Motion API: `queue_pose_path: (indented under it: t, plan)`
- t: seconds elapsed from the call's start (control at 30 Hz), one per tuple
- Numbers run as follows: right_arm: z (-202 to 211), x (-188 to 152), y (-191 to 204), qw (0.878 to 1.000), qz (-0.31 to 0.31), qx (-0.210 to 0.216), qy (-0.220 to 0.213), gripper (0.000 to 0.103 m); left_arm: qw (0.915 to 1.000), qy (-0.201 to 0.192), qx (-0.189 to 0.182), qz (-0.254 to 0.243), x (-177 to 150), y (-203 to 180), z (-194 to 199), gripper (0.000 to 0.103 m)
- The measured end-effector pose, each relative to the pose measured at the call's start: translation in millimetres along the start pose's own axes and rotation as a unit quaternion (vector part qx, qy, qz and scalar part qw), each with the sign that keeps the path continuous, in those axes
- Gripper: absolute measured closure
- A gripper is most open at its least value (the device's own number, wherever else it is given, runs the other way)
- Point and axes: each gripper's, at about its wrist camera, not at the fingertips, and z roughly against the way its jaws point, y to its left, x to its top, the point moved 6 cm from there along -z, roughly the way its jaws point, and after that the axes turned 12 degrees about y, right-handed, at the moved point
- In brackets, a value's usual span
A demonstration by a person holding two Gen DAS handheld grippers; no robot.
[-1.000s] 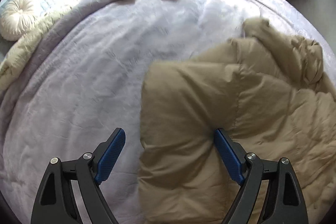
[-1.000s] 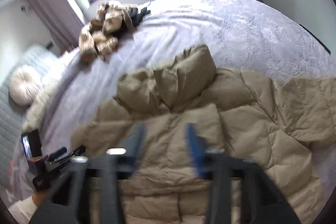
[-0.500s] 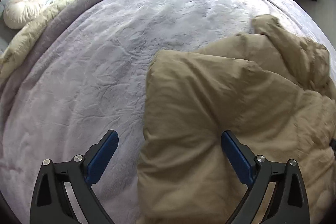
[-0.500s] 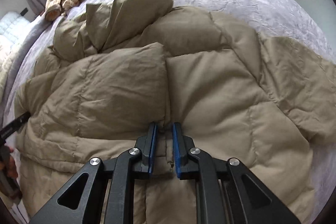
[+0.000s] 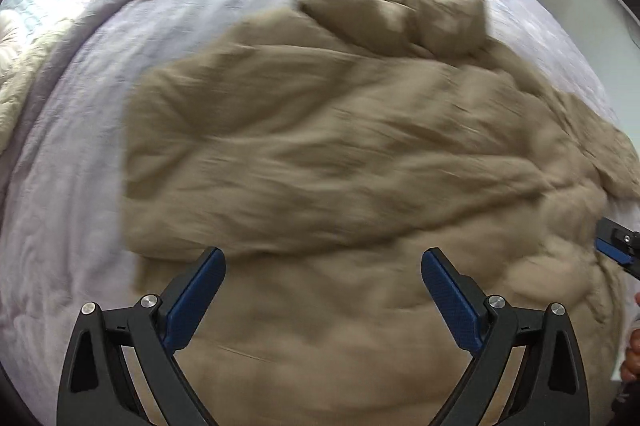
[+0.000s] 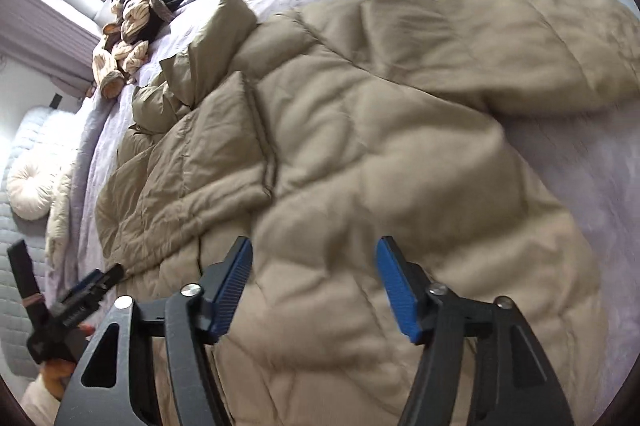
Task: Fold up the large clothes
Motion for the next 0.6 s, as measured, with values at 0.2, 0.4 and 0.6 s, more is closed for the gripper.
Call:
queue_pose_path:
  t: [0.2,0.4,0.6]
  plan:
    - [20,-3,-50,0.998,-0.046,0.033,0.001,0.016,0.9997,-0.007,-0.012,-0.022,1,-68,4,0.001]
    - [45,8,-98,0.996,-0.076,0.047,-0.026,0.0,0.9993,0.0,-0.011,-0.037,4,-119,2,0.001]
    - [64,19,-144,0.991,-0.108,0.064,-0.052,0.0,0.9988,0.009,-0.011,-0.047,6,-152,-3,0.001]
